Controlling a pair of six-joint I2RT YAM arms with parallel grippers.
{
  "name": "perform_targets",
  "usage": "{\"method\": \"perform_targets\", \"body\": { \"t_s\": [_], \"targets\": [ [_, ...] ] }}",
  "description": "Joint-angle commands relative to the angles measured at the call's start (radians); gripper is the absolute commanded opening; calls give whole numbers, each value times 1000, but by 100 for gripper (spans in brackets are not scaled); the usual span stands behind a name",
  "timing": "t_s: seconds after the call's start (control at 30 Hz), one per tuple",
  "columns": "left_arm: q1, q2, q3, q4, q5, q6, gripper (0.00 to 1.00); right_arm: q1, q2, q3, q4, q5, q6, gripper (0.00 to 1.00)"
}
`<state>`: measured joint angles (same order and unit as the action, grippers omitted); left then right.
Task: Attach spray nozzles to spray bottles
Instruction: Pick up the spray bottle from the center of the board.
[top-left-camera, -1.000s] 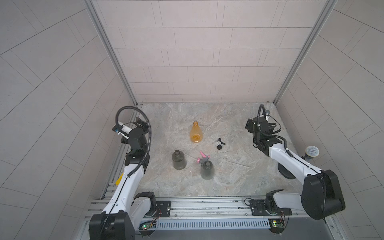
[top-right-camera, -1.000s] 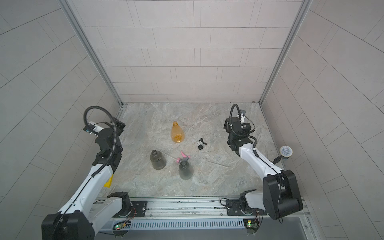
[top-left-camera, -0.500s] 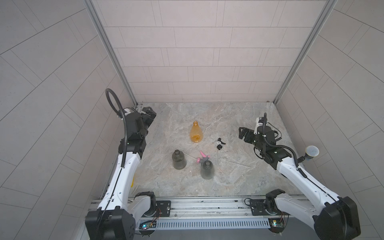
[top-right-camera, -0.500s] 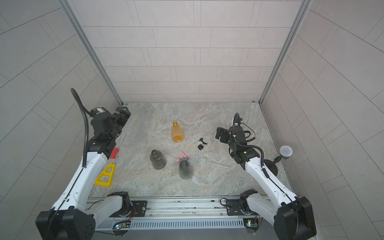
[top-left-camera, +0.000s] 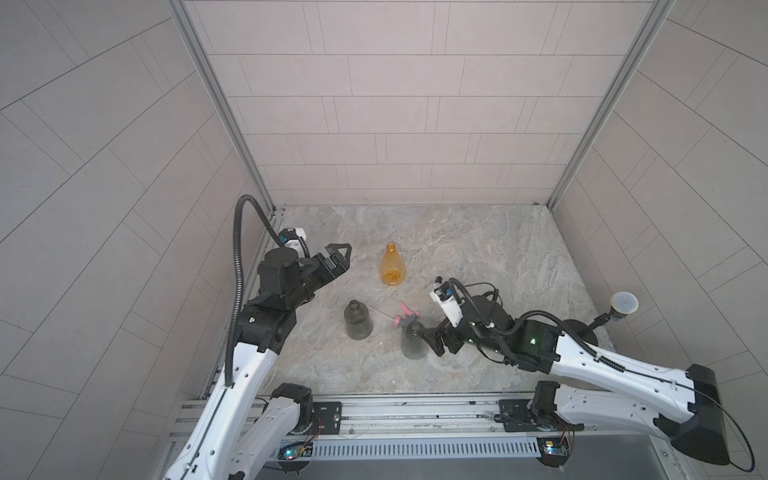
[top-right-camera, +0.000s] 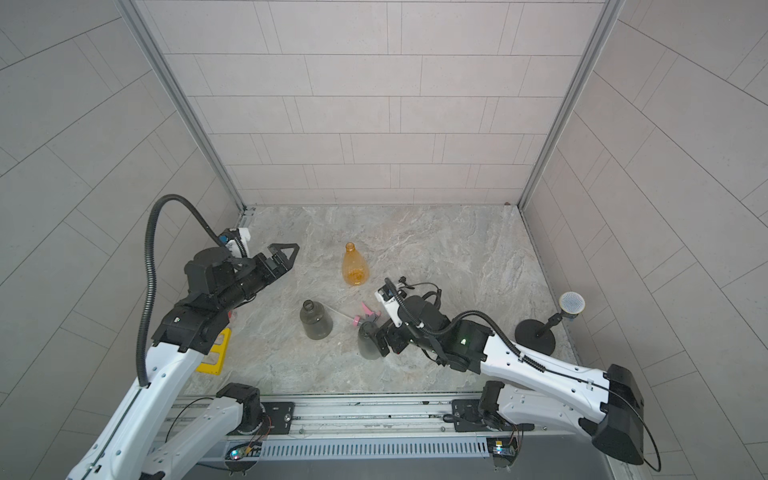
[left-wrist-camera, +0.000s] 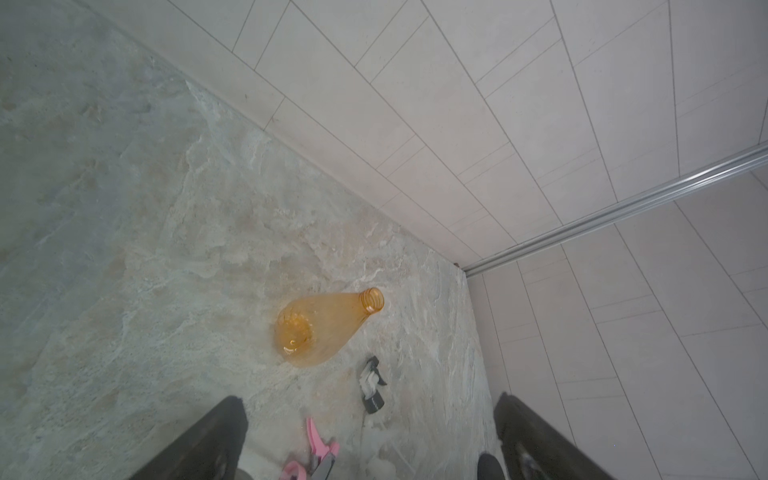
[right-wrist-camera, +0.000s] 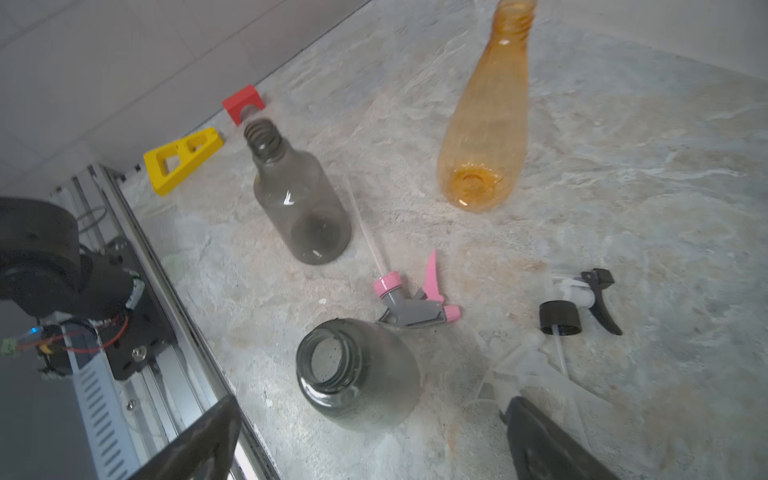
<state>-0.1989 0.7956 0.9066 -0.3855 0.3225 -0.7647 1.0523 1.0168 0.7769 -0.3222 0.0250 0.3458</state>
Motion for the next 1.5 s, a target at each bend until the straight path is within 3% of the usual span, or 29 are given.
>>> {"method": "perform_targets", "body": {
  "t_s": [0.0,0.2,0.73,1.47],
  "targets": [
    [-13,-79,-45,-40,71,34,100,40,38,21,-34,104,-29,99],
    [-23,-166,-91,-53,94,94,100,67,146,37,33,114,-21,94],
    [-38,-165,-133,-53,119,86,100,77,338,56,128,119,23,89],
    [-50,-150,-135,-24,159,100,100,63,379,39,148,106,38,70]
  ]
}}
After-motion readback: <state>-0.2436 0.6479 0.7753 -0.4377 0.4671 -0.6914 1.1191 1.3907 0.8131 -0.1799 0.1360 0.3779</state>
